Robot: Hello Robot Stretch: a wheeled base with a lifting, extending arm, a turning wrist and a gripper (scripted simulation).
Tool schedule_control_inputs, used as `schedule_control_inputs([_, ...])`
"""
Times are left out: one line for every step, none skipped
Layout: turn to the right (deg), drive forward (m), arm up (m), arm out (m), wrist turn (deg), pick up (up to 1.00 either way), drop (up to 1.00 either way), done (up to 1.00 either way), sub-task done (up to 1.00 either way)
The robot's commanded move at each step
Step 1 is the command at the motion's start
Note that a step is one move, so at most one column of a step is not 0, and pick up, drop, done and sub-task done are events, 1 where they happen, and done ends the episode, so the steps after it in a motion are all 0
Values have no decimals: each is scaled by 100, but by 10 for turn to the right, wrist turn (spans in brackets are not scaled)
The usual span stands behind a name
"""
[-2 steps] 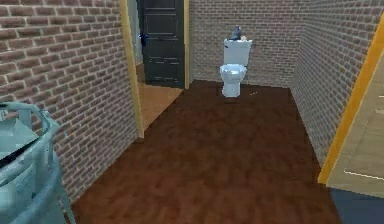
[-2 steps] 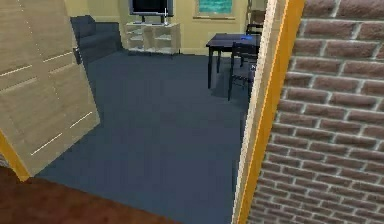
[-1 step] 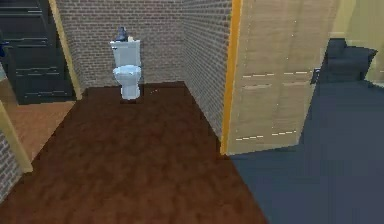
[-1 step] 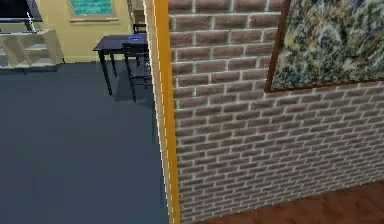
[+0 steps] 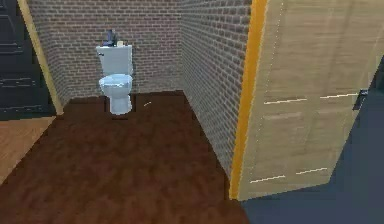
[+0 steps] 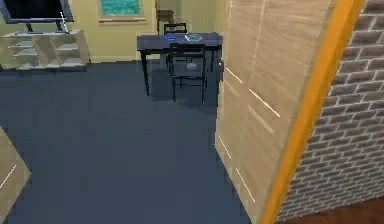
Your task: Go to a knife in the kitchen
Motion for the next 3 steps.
schedule_control_inputs([-390, 0, 0, 0, 0, 0, 0, 0, 0])
schedule_control_inputs([0, 100, 0, 0, 0, 0, 0, 0, 0])
schedule_control_inputs([-30, 0, 0, 0, 0, 0, 0, 0, 0])
